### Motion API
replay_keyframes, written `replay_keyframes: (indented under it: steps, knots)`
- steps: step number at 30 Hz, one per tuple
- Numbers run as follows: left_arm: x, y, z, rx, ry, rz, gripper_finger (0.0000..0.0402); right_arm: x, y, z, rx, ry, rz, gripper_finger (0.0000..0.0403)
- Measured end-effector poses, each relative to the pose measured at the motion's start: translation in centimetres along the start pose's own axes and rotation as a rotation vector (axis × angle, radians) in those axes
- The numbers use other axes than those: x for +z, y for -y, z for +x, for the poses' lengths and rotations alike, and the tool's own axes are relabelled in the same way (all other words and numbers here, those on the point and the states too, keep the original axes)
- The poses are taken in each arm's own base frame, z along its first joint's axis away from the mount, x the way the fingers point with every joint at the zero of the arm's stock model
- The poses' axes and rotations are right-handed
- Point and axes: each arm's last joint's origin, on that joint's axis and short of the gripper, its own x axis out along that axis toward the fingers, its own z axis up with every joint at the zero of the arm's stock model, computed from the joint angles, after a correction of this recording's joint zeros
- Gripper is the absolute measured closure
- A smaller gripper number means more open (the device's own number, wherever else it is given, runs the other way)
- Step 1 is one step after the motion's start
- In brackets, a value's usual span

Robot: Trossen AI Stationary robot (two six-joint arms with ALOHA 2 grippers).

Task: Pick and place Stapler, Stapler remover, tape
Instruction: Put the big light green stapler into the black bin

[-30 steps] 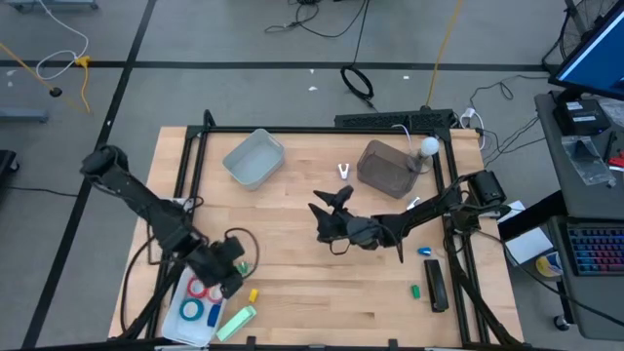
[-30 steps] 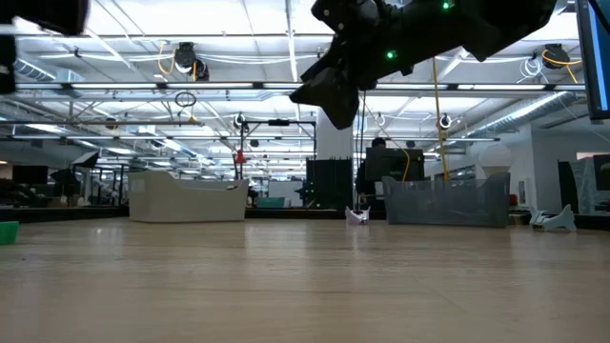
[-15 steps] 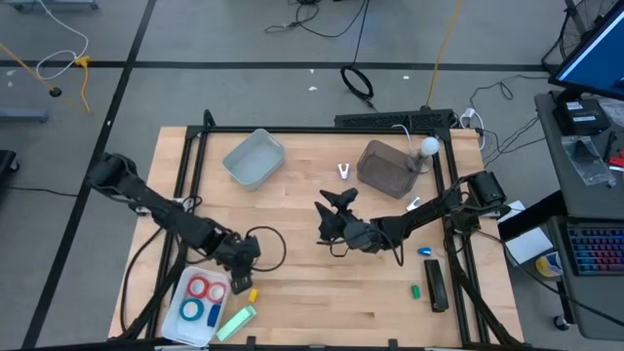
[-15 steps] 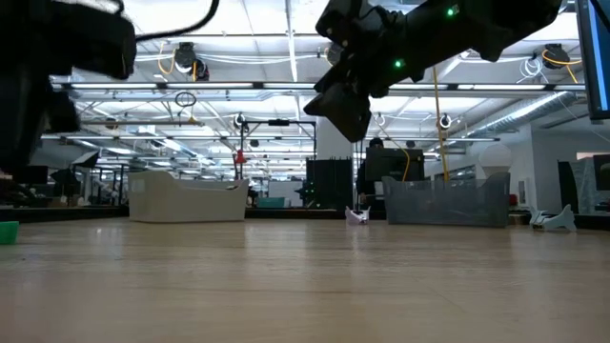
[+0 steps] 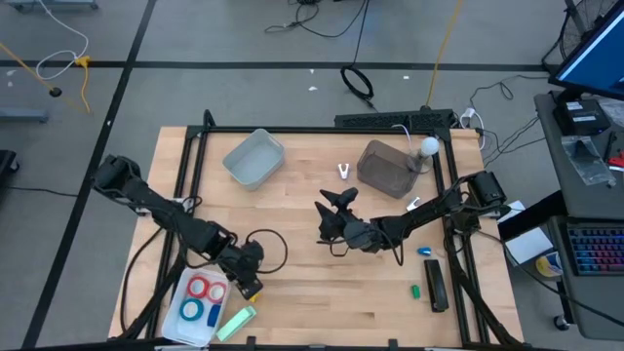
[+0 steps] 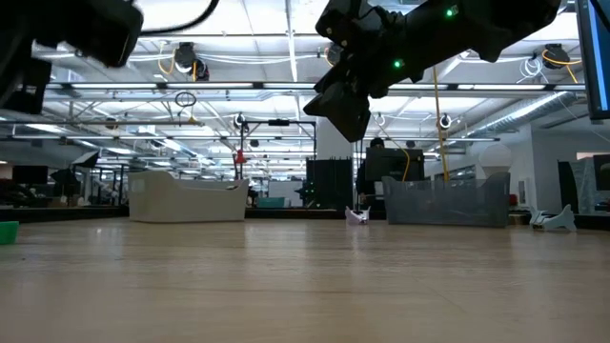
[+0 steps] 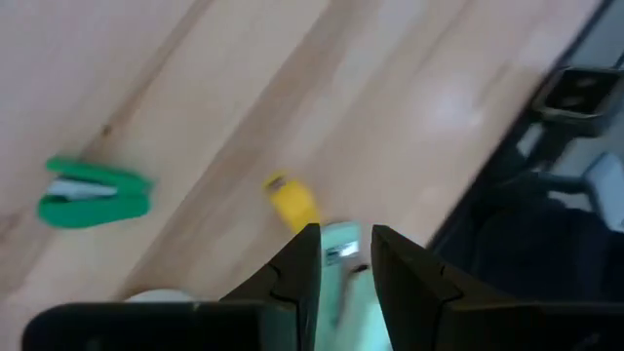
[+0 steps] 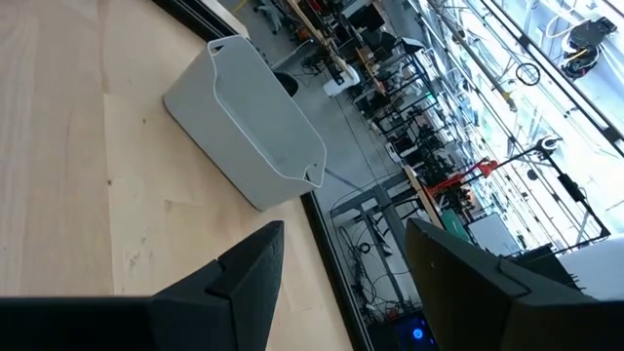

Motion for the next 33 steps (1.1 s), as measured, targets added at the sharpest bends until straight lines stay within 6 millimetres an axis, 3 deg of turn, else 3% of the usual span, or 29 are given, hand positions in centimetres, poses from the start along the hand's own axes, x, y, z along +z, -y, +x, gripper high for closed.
replay_keyframes:
  steps: [5,11,20,26,33]
  knots:
    - [-0.2,2.2,-1.1,-0.024,0.092,0.004,0.0309,0.0,0.0,0.0,0.002,0.001,0.0,0.0195]
    - [-1.1,3.8,-0.2,-0.052,0.071,-0.062,0.0309,0.0,0.0,-0.1,0.003,0.003,0.0,0.0195]
    - [-0.8,5.4,-0.4,-0.199,0.188,0.101,0.0309,0.2,-0.2,-0.5,0.011,0.015,-0.003,0.0195]
    - [-0.4,6.1,-0.6,-0.274,0.209,0.152,0.0309,0.3,-0.3,-0.7,0.015,0.019,-0.008,0.0195]
    - [-0.3,5.8,-0.6,-0.236,0.224,0.123,0.0308,0.3,-0.3,-0.7,0.015,0.02,-0.008,0.0195]
